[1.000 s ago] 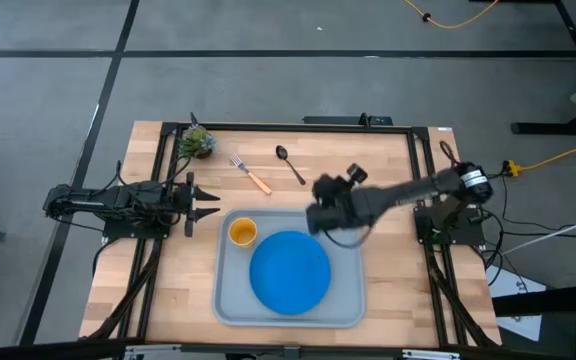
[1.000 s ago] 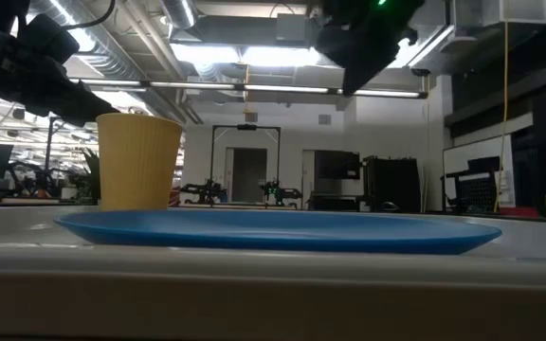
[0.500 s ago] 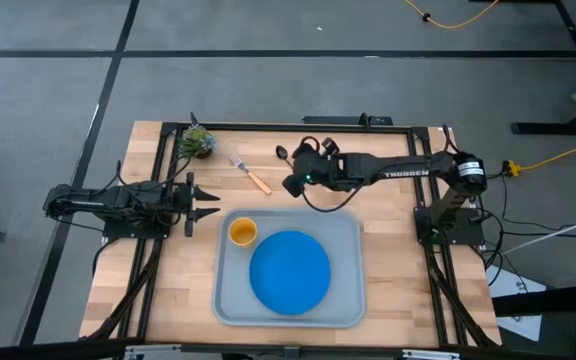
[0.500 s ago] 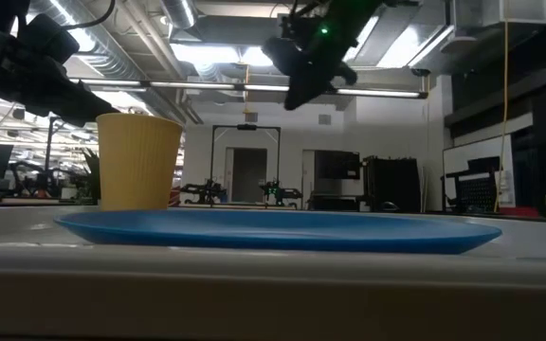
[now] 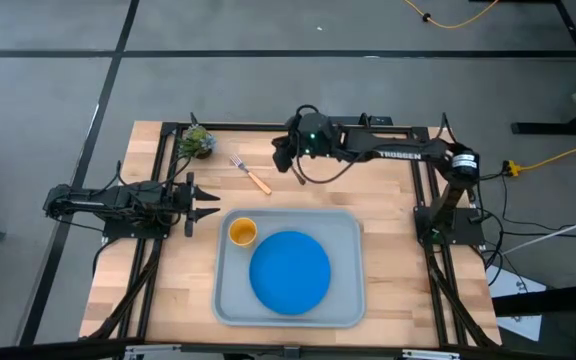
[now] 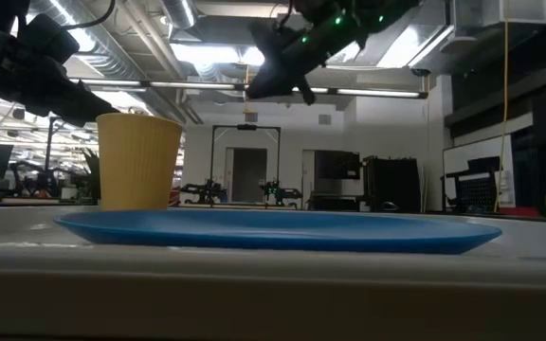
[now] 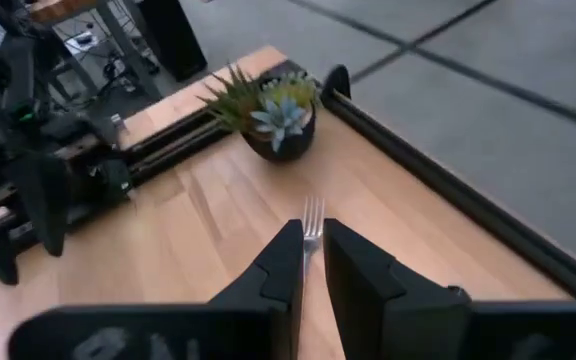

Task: Pick and place plate/cup/fork/spoon on tray
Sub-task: Put the light orange fork on the gray tray to the right of the blue plate

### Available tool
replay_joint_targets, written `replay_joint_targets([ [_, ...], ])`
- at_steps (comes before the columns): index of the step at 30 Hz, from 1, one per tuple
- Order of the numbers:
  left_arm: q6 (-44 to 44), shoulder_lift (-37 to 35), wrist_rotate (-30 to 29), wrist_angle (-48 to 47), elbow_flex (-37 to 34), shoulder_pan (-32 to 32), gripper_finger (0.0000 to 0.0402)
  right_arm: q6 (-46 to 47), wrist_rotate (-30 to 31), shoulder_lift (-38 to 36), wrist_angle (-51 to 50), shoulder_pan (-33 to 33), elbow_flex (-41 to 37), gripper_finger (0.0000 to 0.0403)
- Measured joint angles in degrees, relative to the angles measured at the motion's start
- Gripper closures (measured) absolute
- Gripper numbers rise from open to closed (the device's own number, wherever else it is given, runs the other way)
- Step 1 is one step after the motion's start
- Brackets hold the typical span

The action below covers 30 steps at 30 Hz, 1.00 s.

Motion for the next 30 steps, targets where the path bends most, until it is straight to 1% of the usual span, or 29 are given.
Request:
replay_joint_targets([
  [2,0.0,0.0,0.0,0.0,0.0,0.0,0.0259,0.7,-2.4,1.7,3.4,-0.8,0.1,0.0355],
  [4,0.0,0.0,0.0,0.0,0.0,0.0,0.0259,1.6,-6.2,4.3,5.1,-1.0,1.3,0.0355],
  [5,0.0,0.0,0.0,0.0,0.0,0.0,0.0259,1.6,-8.1,6.1,6.4,-1.0,2.9,0.0355],
  [7,0.0,0.0,0.0,0.0,0.0,0.0,0.0259,0.1,-10.5,9.9,5.3,-0.9,7.3,0.0355],
  [10,0.0,0.0,0.0,0.1,0.0,0.0,0.0259,-2.2,-11.6,15.7,-2.5,-1.0,17.1,0.0355],
  [13,0.0,0.0,0.0,0.2,0.0,0.0,0.0259,-3.1,-11.3,21.2,-15.1,-1.1,27.2,0.0355],
  [14,0.0,0.0,0.0,0.2,0.0,0.0,0.0259,-3.1,-11.2,22.7,-19.4,-1.1,30.0,0.0355],
  [16,0.0,0.0,0.0,0.2,0.0,0.0,0.0259,-3.3,-11.2,25.3,-22.9,-1.0,33.8,0.0355],
  [18,0.0,0.0,0.0,0.2,0.0,0.0,0.0259,-4.3,-11.1,26.9,-24.9,-0.6,35.2,0.0355],
  [21,0.0,0.0,0.0,0.2,0.0,0.0,0.0259,-4.3,-10.5,28.8,-26.7,0.1,35.4,0.0355],
  [24,0.0,0.0,0.0,0.2,0.0,0.0,0.0259,-3.2,-5.5,29.7,-29.1,0.6,35.4,0.0355],
  [30,0.0,0.0,0.0,0.2,0.0,0.0,0.0259,-1.2,-4.8,29.7,-28.8,0.9,35.4,0.0355],
])
